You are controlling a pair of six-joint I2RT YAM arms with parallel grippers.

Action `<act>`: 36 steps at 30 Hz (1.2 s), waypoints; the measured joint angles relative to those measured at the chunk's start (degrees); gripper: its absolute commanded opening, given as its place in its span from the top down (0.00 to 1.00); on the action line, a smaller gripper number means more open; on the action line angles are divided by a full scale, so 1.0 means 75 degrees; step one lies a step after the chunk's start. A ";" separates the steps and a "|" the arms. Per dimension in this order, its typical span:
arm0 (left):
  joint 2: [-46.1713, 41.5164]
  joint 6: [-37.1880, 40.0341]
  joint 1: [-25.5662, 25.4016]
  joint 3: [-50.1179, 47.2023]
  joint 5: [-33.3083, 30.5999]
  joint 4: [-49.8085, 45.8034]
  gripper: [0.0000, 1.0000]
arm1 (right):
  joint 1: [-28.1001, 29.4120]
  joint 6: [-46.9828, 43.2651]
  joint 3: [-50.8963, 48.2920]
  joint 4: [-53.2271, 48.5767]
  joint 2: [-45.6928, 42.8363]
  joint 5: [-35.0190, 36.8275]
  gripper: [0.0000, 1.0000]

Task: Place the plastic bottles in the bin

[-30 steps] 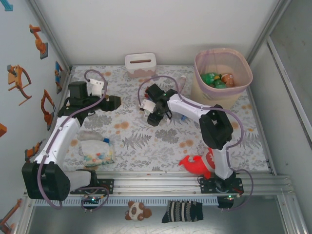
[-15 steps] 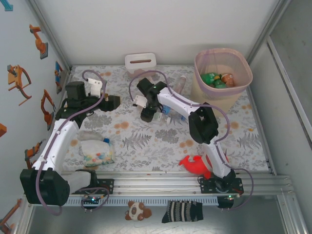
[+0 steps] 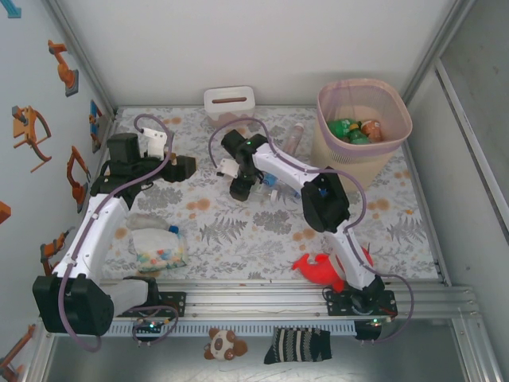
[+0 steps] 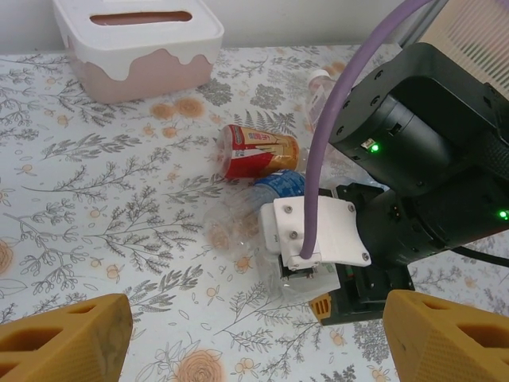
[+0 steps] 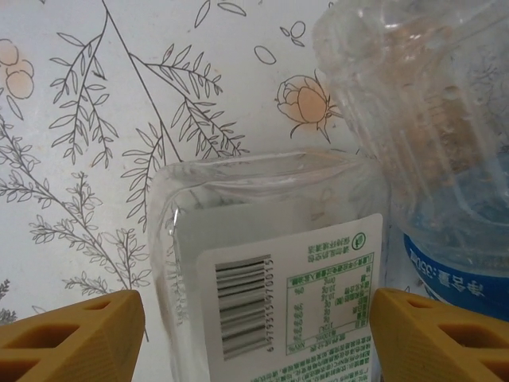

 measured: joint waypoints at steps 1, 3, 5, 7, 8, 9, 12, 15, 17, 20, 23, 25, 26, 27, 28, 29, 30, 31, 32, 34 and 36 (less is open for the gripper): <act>0.0000 0.0000 0.0000 0.0000 -0.0006 0.0000 0.18 | 0.0000 -0.0017 0.0050 0.0015 0.0047 0.0009 0.26; 0.0000 0.0003 0.0000 0.0000 -0.0023 -0.0003 0.18 | 0.0000 -0.0035 0.0119 0.0032 0.0137 0.0023 0.26; 0.0000 0.0006 0.0000 0.0000 -0.0044 0.0000 0.18 | 0.0003 -0.0052 0.0131 0.0026 0.0242 0.0023 0.26; 0.0000 0.0020 0.0000 0.0000 -0.0052 -0.0003 0.18 | 0.0003 -0.0055 0.0143 0.0020 0.0376 0.0026 0.26; 0.0000 0.0029 0.0000 0.0000 -0.0055 -0.0006 0.18 | 0.0009 -0.0055 0.0146 0.0026 0.0434 0.0026 0.26; 0.0000 0.0029 0.0000 0.0000 -0.0058 -0.0006 0.18 | 0.0009 -0.0055 0.0146 0.0020 0.0475 0.0026 0.26; 0.0000 0.0052 0.0000 0.0000 -0.0076 -0.0020 0.18 | 0.0017 -0.0061 0.0146 0.0023 0.0510 0.0023 0.30; 0.0000 0.0070 0.0000 0.0000 -0.0085 -0.0064 0.18 | 0.0023 -0.0085 0.0216 0.0032 0.0510 0.0020 0.34; -0.0003 0.0085 0.0000 0.0000 -0.0099 -0.0111 0.18 | 0.0023 -0.0085 0.0248 0.0041 0.0510 0.0020 0.36; -0.0012 0.0085 0.0000 0.0000 -0.0119 -0.0146 0.18 | 0.0023 -0.0082 0.0248 0.0055 0.0510 0.0023 0.39; -0.0029 0.0087 0.0000 0.0000 -0.0140 -0.0163 0.18 | 0.0023 -0.0085 0.0262 0.0096 0.0510 0.0029 0.43; -0.0044 0.0090 0.0000 0.0000 -0.0163 -0.0178 0.18 | 0.0023 -0.0085 0.0303 0.0108 0.0510 0.0050 0.46; -0.0052 0.0090 0.0000 0.0000 -0.0184 -0.0181 0.18 | 0.0023 -0.0085 0.0335 0.0125 0.0510 0.0055 0.48; -0.0064 0.0093 0.0000 0.0000 -0.0198 -0.0181 0.18 | 0.0023 -0.0085 0.0364 0.0154 0.0510 0.0055 0.49; -0.0079 0.0102 0.0000 0.0000 -0.0216 -0.0189 0.18 | 0.0023 -0.0090 0.0391 0.0201 0.0510 0.0052 0.52; -0.0093 0.0111 0.0000 0.0000 -0.0221 -0.0198 0.18 | 0.0026 -0.0090 0.0417 0.0230 0.0510 0.0055 0.54; -0.0111 0.0114 0.0000 0.0000 -0.0224 -0.0201 0.18 | 0.0029 -0.0082 0.0440 0.0233 0.0510 0.0055 0.56; -0.0125 0.0117 0.0000 0.0000 -0.0227 -0.0204 0.18 | 0.0032 -0.0087 0.0469 0.0239 0.0510 0.0052 0.58; -0.0140 0.0119 0.0000 0.0000 -0.0233 -0.0210 0.18 | 0.0038 -0.0093 0.0498 0.0239 0.0510 0.0055 0.60; -0.0160 0.0137 0.0000 0.0000 -0.0248 -0.0227 0.18 | 0.0055 -0.0093 0.0522 0.0265 0.0510 0.0052 0.63; -0.0181 0.0143 0.0000 0.0000 -0.0254 -0.0236 0.18 | 0.0073 -0.0099 0.0548 0.0262 0.0510 0.0052 0.65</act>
